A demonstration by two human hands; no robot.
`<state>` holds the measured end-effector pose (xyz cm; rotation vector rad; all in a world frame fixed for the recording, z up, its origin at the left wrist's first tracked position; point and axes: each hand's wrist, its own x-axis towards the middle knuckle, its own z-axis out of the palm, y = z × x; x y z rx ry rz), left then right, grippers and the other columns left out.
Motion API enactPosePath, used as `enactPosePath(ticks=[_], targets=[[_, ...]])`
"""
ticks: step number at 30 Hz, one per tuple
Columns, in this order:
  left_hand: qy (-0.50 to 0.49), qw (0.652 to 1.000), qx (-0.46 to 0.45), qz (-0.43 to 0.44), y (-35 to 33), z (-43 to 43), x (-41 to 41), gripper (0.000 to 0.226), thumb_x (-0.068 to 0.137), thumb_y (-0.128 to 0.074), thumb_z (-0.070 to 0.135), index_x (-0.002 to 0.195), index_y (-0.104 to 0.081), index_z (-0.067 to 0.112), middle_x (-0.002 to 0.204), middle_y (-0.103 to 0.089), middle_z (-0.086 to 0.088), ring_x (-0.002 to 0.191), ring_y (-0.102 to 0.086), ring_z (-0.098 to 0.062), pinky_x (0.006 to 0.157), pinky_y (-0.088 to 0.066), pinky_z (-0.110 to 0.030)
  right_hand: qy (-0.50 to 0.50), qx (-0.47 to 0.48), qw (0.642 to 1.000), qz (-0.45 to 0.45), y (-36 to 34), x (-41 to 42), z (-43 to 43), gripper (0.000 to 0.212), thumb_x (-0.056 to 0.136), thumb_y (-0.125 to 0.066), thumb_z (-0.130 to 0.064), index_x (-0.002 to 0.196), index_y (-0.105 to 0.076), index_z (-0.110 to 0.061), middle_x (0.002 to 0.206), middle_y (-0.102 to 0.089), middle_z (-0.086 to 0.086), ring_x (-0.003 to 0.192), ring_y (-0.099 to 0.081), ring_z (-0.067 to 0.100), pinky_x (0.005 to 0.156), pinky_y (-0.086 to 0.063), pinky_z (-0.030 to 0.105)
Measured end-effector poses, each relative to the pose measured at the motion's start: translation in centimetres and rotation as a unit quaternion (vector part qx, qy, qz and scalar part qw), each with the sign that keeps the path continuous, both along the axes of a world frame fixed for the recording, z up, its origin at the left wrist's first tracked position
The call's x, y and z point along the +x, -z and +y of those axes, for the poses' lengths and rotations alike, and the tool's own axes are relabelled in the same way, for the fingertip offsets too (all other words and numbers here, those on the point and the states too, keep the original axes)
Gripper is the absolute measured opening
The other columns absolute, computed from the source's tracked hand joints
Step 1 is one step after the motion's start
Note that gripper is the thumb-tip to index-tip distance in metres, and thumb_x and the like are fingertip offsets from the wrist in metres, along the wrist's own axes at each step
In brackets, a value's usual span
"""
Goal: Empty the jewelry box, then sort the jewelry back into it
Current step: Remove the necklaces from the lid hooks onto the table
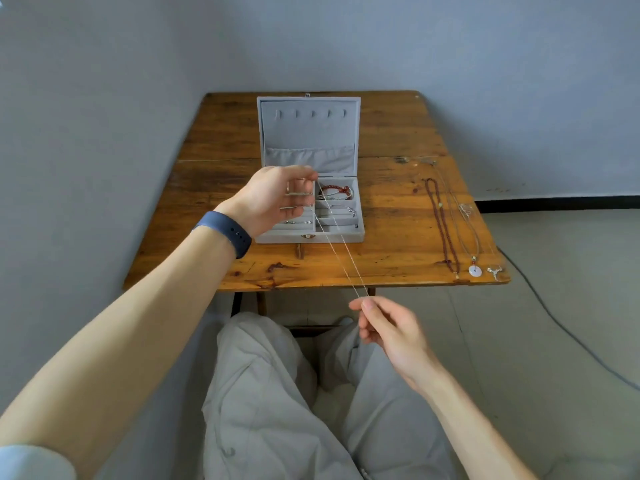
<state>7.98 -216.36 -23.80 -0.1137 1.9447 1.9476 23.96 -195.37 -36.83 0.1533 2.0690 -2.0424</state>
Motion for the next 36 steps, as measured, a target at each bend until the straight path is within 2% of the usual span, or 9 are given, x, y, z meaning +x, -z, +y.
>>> enactPosePath(ticks=[6,11,13,15,19,25,28,33,36], targets=[[0.008,0.996,-0.088,0.027,1.9,0.9,-2.1,0.016,0.101,-0.057,0.026,0.097,-0.068,0.015,0.077,-0.066,0.004,0.077,-0.063,-0.014,0.073,-0.045,-0.030,0.011,-0.057,0.998,-0.009,-0.5,1.1,1.7,0.030,0.105,-0.044,-0.011,0.125,-0.064,-0.022,0.099,-0.074,0.006,0.075,-0.063,0.018,0.072,-0.053,0.029],[0.016,0.981,-0.176,0.075,2.5,3.6,-3.3,0.022,0.102,-0.057,0.030,0.108,-0.068,0.012,0.083,-0.071,0.003,0.074,-0.064,-0.012,0.065,-0.050,-0.023,0.062,-0.081,0.995,-0.019,-0.5,1.5,2.8,0.017,0.104,-0.044,-0.011,0.119,-0.053,-0.009,0.108,-0.076,0.004,0.070,-0.066,0.022,0.065,-0.051,0.025],[0.020,0.965,-0.231,0.123,2.5,5.0,-4.0,0.021,0.101,-0.057,0.029,0.105,-0.067,0.011,0.084,-0.072,0.003,0.070,-0.063,-0.012,0.058,-0.052,-0.017,0.096,-0.079,0.992,-0.026,-0.4,1.4,3.3,0.013,0.103,-0.047,-0.013,0.112,-0.052,-0.005,0.106,-0.076,0.001,0.069,-0.069,0.022,0.062,-0.051,0.022],[0.031,0.941,-0.290,0.174,2.5,6.4,-5.0,0.020,0.100,-0.059,0.032,0.105,-0.067,0.015,0.084,-0.073,0.005,0.072,-0.067,-0.012,0.064,-0.058,-0.022,0.135,-0.069,0.988,-0.029,-0.4,1.1,3.8,0.013,0.101,-0.053,-0.016,0.108,-0.057,-0.006,0.100,-0.077,0.000,0.070,-0.070,0.019,0.062,-0.051,0.021],[0.052,0.903,-0.358,0.231,2.5,9.6,-6.9,0.014,0.100,-0.059,0.035,0.095,-0.065,0.023,0.080,-0.073,0.008,0.072,-0.071,-0.015,0.059,-0.057,-0.023,0.209,-0.029,0.977,-0.009,0.0,0.7,5.1,0.011,0.093,-0.066,-0.025,0.100,-0.071,-0.017,0.088,-0.074,-0.003,0.077,-0.067,0.012,0.068,-0.052,0.024],[0.081,0.845,-0.444,0.286,3.4,15.4,-10.0,0.020,0.100,-0.055,0.040,0.089,-0.067,0.027,0.081,-0.069,0.007,0.076,-0.065,-0.016,0.073,-0.059,-0.036,0.313,-0.023,0.949,0.018,-0.3,-0.5,7.4,0.007,0.088,-0.075,-0.020,0.094,-0.075,-0.024,0.080,-0.074,-0.009,0.075,-0.067,0.003,0.065,-0.053,0.018],[0.100,0.822,-0.475,0.298,4.5,17.7,-11.5,0.023,0.099,-0.056,0.040,0.086,-0.067,0.025,0.083,-0.069,0.002,0.076,-0.065,-0.021,0.075,-0.059,-0.041,0.344,0.026,0.938,0.017,0.1,-1.5,8.3,0.008,0.087,-0.076,-0.025,0.091,-0.073,-0.031,0.084,-0.074,-0.014,0.081,-0.068,0.003,0.072,-0.053,0.018],[0.118,0.780,-0.526,0.317,6.3,20.5,-13.4,0.025,0.100,-0.056,0.038,0.100,-0.070,0.018,0.092,-0.071,-0.006,0.081,-0.065,-0.028,0.067,-0.051,-0.034,0.319,0.153,0.935,0.021,0.8,-3.2,9.0,0.002,0.091,-0.068,-0.039,0.092,-0.069,-0.040,0.081,-0.070,-0.021,0.081,-0.064,-0.005,0.069,-0.047,0.007],[0.122,0.776,-0.538,0.305,7.4,21.5,-14.4,0.024,0.100,-0.058,0.038,0.101,-0.072,0.019,0.093,-0.071,-0.006,0.080,-0.064,-0.028,0.067,-0.052,-0.035,0.303,0.331,0.891,0.073,2.5,-4.1,9.0,0.005,0.091,-0.067,-0.042,0.093,-0.070,-0.039,0.081,-0.065,-0.019,0.074,-0.058,-0.001,0.062,-0.042,0.006]])
